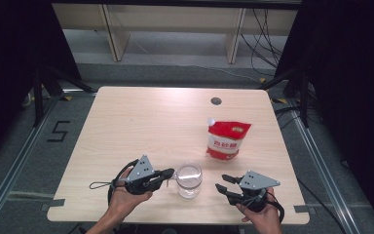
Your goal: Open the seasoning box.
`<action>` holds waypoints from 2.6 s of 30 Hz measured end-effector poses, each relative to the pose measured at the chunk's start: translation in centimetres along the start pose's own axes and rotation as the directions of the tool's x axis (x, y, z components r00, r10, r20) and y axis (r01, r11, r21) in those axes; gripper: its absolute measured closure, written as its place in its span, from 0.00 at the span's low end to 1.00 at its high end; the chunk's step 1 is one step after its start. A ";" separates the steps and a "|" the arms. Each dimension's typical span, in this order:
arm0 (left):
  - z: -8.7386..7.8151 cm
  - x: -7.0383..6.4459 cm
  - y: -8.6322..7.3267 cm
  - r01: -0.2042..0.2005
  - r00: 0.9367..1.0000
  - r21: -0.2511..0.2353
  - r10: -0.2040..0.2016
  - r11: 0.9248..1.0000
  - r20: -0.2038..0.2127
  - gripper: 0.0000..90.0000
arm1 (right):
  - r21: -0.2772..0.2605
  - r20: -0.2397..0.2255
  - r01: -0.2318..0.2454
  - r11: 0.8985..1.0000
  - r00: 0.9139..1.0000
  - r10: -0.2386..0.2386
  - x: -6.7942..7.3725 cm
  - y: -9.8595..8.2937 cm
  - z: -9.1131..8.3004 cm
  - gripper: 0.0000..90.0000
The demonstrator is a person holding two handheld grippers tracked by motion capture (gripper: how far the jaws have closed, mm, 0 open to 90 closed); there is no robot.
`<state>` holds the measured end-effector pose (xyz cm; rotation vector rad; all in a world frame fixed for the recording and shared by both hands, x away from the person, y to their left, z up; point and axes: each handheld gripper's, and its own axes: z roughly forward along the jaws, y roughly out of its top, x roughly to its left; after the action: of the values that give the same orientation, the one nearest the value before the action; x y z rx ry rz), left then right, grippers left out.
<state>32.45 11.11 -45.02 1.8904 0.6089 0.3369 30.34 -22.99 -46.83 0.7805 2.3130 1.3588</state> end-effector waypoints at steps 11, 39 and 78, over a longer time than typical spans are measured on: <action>-0.1 -0.1 -0.2 0.010 1.000 -0.005 -0.010 1.000 -0.009 0.99 | -0.027 -0.029 0.059 0.998 0.998 -0.059 0.9 1.3 0.7 0.84; -0.2 0.1 -0.5 0.026 1.000 -0.015 -0.026 1.000 -0.007 0.99 | -0.017 -0.045 0.146 0.989 0.988 -0.147 2.4 3.9 3.1 0.97; -5.7 0.3 -6.5 0.085 0.992 0.089 -0.075 0.992 -0.102 0.25 | -0.063 -0.056 0.229 0.971 0.971 -0.233 4.1 7.9 4.7 0.96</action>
<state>28.21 17.60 -48.76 1.9410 0.7762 0.3561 31.90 -14.14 -42.28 0.4397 2.3180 1.3534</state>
